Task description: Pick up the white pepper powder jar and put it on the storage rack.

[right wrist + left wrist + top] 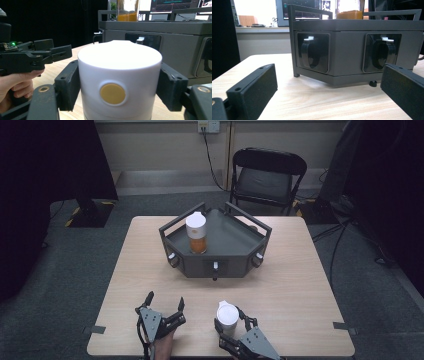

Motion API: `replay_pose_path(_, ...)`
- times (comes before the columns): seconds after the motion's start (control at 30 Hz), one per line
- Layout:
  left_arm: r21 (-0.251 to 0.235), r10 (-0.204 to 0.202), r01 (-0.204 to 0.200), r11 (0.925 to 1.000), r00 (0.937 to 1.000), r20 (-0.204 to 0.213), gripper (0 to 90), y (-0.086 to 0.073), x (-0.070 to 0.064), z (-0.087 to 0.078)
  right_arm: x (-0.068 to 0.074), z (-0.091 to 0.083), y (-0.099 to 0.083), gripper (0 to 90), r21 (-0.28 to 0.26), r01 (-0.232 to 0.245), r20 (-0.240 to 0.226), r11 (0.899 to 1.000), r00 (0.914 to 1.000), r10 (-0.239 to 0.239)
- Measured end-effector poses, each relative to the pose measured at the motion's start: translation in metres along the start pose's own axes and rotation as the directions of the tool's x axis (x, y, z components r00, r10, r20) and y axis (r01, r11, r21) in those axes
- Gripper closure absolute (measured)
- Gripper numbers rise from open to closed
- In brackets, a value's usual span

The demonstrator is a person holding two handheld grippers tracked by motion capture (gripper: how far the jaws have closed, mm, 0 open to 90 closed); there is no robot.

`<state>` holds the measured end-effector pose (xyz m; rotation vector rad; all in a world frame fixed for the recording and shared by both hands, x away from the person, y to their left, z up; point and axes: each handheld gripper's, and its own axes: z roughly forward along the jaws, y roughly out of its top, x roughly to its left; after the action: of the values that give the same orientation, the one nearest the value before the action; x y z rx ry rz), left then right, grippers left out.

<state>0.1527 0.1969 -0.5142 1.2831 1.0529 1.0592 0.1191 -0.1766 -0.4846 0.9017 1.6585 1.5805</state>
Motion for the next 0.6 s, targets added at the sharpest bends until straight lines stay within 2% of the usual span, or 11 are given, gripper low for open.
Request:
replay_pose_path(0.33,0.0,0.0,0.0,1.0,1.0,0.0,0.0,0.0,0.0,0.0,0.0007,0.0001,-0.0018,30.0,-0.007,-0.002,0.003,1.0,1.0,0.002)
replay_pose_path(0.6,0.0,0.0,0.0,1.0,1.0,0.0,0.0,0.0,0.0,0.0,0.0032,0.0005,0.0034,30.3,0.01,-0.01,0.017,1.0,0.9998,0.01)
